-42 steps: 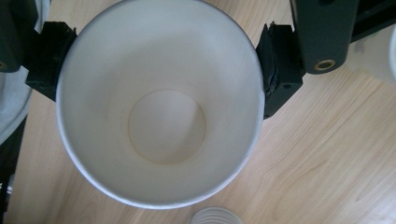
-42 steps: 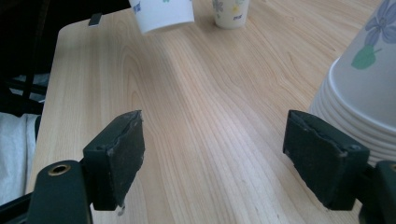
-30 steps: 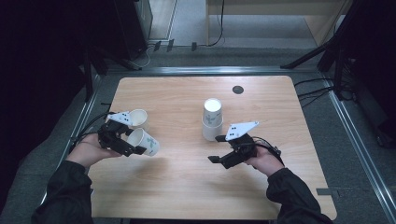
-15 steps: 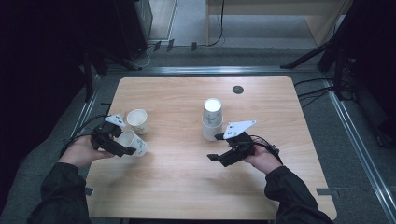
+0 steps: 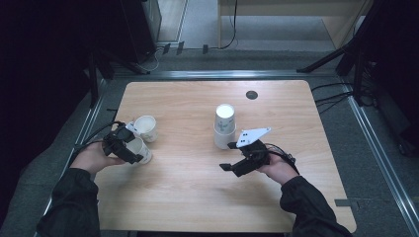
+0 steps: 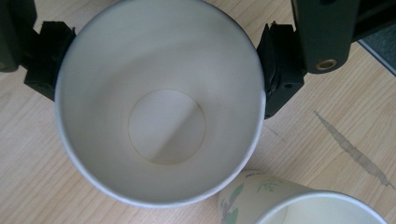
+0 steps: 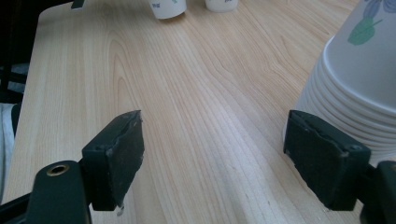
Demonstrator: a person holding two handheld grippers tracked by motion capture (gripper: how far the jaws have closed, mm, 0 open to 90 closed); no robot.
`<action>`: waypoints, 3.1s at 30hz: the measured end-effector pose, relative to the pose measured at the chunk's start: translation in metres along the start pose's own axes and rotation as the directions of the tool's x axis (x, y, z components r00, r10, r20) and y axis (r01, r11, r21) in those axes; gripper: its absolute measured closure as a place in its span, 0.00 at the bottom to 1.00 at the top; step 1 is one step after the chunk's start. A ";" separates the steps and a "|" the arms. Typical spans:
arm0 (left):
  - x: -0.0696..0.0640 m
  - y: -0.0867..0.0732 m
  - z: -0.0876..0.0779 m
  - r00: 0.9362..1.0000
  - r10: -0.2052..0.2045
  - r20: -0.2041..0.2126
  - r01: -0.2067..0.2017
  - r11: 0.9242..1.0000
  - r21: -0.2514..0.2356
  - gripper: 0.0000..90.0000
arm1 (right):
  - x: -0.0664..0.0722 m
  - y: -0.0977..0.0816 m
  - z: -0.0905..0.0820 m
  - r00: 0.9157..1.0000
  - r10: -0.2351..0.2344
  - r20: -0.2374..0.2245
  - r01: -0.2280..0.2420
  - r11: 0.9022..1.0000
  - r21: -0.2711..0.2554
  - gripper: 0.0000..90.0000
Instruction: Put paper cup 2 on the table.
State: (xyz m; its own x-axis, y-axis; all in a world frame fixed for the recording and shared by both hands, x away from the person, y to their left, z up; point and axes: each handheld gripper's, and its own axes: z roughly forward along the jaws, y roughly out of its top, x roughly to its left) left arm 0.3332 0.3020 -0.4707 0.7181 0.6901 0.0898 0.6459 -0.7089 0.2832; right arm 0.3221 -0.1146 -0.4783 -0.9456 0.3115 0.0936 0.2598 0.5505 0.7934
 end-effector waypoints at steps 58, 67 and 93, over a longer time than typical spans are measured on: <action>0.002 0.014 -0.055 0.972 -0.116 0.204 0.177 0.933 -0.313 0.11 | -0.004 -0.004 -0.008 1.000 0.014 0.024 -0.014 1.000 -0.011 0.23; -0.015 0.036 -0.054 0.969 -0.051 0.241 0.137 0.924 -0.357 0.11 | -0.003 -0.007 -0.012 0.999 0.016 0.040 -0.016 1.000 -0.007 0.23; -0.072 0.095 -0.039 0.935 0.125 0.331 0.044 0.888 -0.457 0.15 | 0.000 -0.021 -0.023 0.997 0.033 0.065 -0.033 0.999 -0.001 0.22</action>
State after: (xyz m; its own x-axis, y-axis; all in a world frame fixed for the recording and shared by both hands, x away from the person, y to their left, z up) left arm 0.3324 0.1909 -0.4131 0.8379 0.5091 -0.1968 0.4865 -0.5331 0.6922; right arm 0.3124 -0.1440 -0.4809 -0.9219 0.3790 0.0804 0.2907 0.5395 0.7902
